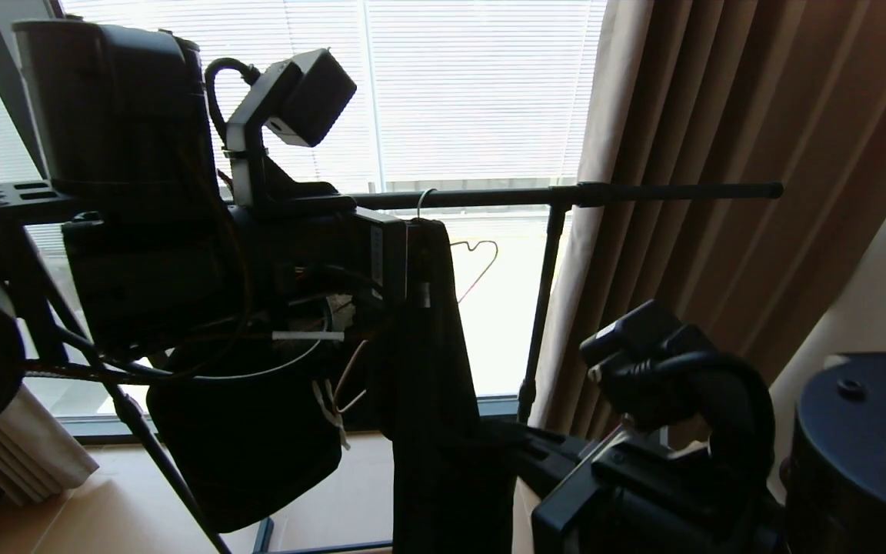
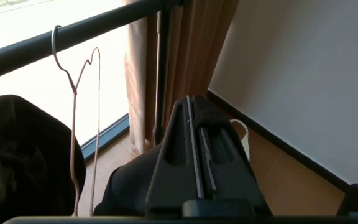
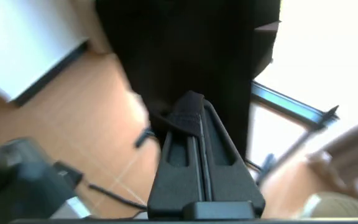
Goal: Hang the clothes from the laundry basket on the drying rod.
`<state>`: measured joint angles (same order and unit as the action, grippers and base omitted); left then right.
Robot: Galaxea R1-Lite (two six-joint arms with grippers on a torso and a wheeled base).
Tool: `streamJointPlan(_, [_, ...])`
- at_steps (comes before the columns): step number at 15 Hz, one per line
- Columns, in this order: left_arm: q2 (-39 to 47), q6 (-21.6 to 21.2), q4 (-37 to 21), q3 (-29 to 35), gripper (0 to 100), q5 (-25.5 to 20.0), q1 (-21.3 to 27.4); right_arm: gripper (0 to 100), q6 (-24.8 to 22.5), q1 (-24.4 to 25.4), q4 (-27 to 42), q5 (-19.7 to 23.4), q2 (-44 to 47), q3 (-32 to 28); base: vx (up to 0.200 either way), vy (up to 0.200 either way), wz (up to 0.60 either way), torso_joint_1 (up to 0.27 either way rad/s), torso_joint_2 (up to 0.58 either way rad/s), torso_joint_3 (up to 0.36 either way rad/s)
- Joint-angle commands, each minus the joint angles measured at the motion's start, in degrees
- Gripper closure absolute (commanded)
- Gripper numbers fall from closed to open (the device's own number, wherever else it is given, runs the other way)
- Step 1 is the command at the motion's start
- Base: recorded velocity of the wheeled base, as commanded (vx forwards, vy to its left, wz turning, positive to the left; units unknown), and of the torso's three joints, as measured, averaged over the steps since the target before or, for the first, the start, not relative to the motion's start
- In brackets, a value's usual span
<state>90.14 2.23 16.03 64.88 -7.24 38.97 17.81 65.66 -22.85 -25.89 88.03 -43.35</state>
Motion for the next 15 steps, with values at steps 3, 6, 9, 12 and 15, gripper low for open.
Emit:
streamJointPlan(3, [-4.6, -0.1, -7.1, -2.6, 100, -0.1, 0.0, 100, 0.6, -16.8, 0.0, 0.3, -1.0, 0.5, 0.000, 0.000, 0.00, 0.000, 0.00, 0.000])
streamJointPlan(6, [-5.7, 0.0, -7.7, -6.4, 100, 0.0, 0.1, 100, 0.6, -21.0, 0.5, 0.3, 2.7, -9.1, 0.000, 0.000, 0.00, 0.000, 0.00, 0.000])
streamJointPlan(9, [-7.3, 0.1, -7.6, -13.6, 100, -0.1, 1.3, 100, 0.9, -22.4, 2.5, 0.3, 7.5, -20.3, 0.000, 0.000, 0.00, 0.000, 0.00, 0.000])
streamJointPlan(12, [-6.7, 3.4, -7.5, -18.1, 100, -0.2, 8.2, 100, 1.0, -20.8, 3.5, 0.3, 12.4, -28.3, 0.000, 0.000, 0.00, 0.000, 0.00, 0.000])
streamJointPlan(15, [-2.6, 7.1, -7.2, -16.6, 100, -3.9, 13.1, 100, 1.8, -17.8, 3.4, 0.3, 15.1, -30.7, 0.000, 0.000, 0.00, 0.000, 0.00, 0.000])
